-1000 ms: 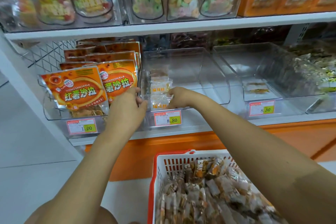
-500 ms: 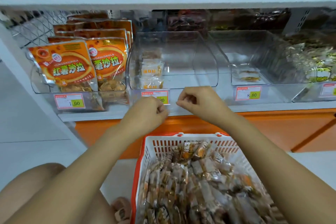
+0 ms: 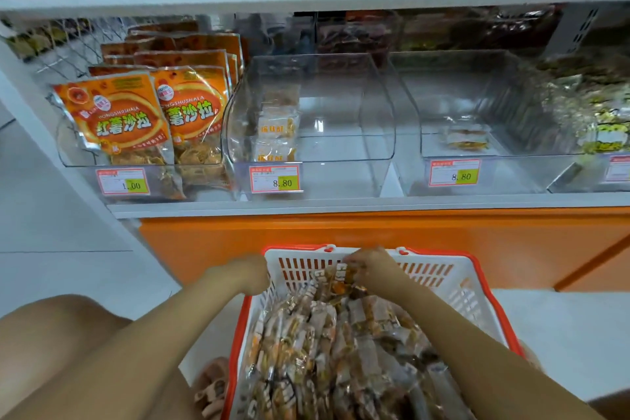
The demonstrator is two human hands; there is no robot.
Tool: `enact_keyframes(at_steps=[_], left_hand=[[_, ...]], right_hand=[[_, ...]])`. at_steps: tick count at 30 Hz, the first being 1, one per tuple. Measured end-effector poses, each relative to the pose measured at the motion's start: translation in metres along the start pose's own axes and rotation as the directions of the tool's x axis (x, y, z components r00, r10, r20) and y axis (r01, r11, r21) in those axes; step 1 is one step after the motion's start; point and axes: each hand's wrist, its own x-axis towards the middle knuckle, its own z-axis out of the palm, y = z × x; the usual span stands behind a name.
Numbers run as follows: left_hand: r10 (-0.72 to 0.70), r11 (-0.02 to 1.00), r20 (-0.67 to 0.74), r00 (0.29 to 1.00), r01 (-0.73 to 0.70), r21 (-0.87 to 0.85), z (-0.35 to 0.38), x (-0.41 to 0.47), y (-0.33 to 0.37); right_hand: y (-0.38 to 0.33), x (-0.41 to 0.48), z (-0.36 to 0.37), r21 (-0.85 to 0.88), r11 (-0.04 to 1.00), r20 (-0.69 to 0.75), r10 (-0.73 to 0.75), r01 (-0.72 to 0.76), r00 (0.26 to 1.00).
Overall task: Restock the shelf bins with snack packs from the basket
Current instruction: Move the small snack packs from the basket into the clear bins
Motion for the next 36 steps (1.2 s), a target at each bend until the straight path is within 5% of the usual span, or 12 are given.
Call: enact_keyframes(at_steps=[7, 12, 18, 25, 29, 32, 36], left_hand=[[0.001, 1.0, 0.016, 1.0, -0.001, -0.009, 0.003, -0.016, 0.011], [0.112, 0.977, -0.031, 0.993, -0.116, -0.178, -0.014, -0.035, 0.019], [0.378, 0.776, -0.288, 0.88, -0.471, -0.419, -0.057, -0.072, 0.04], [0.436, 0.496, -0.346, 0.831, -0.543, -0.678, -0.115, -0.114, 0.041], [0.344, 0.25, -0.463, 0.817, -0.555, -0.793, -0.144, -0.128, 0.034], [0.334, 0.249, -0.524, 0.783, -0.61, -0.752, -0.161, -0.133, 0.032], [0.344, 0.317, -0.576, 0.741, -0.669, -0.672, -0.192, -0.134, 0.023]], right_hand=[[-0.002, 0.005, 0.016, -0.112, 0.993, -0.068, -0.039, 0.031, 0.997], [-0.024, -0.001, -0.009, 0.205, 0.978, -0.067, -0.026, 0.04, 0.997], [-0.067, -0.026, -0.076, 0.608, 0.776, -0.133, -0.111, 0.17, 0.985], [-0.076, -0.051, -0.134, 0.742, 0.624, -0.335, 0.03, 0.244, 0.942], [-0.077, -0.062, -0.158, 0.871, 0.427, -0.273, 0.012, 0.242, 0.962], [-0.089, -0.06, -0.168, 0.892, 0.36, -0.276, -0.047, 0.274, 0.96], [-0.098, -0.044, -0.186, 0.822, 0.461, -0.354, -0.048, 0.336, 0.934]])
